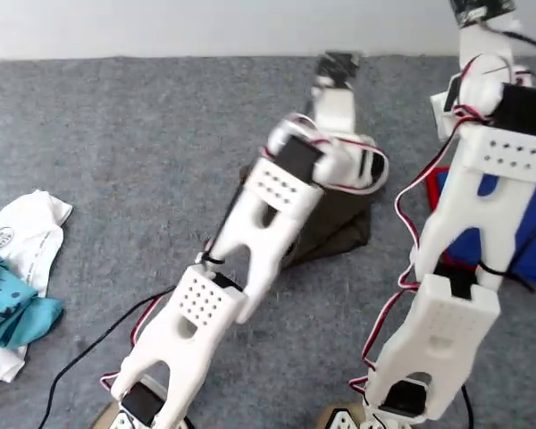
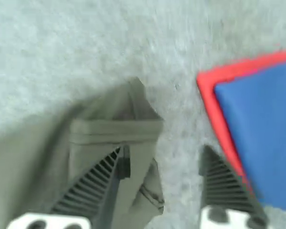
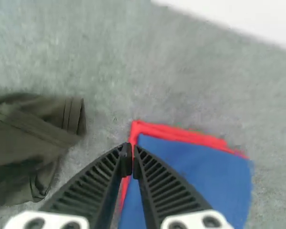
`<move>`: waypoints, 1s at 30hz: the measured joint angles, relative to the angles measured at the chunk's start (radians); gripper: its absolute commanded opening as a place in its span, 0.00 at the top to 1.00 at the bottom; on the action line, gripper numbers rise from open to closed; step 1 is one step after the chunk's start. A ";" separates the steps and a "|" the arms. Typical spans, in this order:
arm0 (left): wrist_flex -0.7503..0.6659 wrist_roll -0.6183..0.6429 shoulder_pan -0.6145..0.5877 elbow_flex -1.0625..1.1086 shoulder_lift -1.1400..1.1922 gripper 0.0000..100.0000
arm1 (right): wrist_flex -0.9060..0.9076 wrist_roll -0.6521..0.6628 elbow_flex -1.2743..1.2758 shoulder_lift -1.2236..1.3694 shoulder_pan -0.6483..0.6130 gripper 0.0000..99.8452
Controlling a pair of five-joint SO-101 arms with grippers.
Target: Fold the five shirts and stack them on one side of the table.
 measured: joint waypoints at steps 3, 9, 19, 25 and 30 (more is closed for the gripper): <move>0.064 -0.043 -0.086 -0.074 -0.005 0.91 | 0.000 -0.002 0.000 0.034 -0.023 0.99; 0.143 -0.143 -0.316 -0.074 -0.006 0.99 | 0.000 -0.002 0.000 0.097 -0.236 0.99; 0.146 -0.261 -0.446 0.052 -0.095 0.99 | 0.000 0.000 0.000 0.443 -0.554 0.99; 0.112 -0.227 -0.440 0.621 -0.428 0.99 | 0.000 0.000 0.000 0.474 -0.582 0.99; -0.212 -0.236 -0.439 1.250 -0.747 0.99 | 0.000 0.000 0.000 0.526 -0.529 0.99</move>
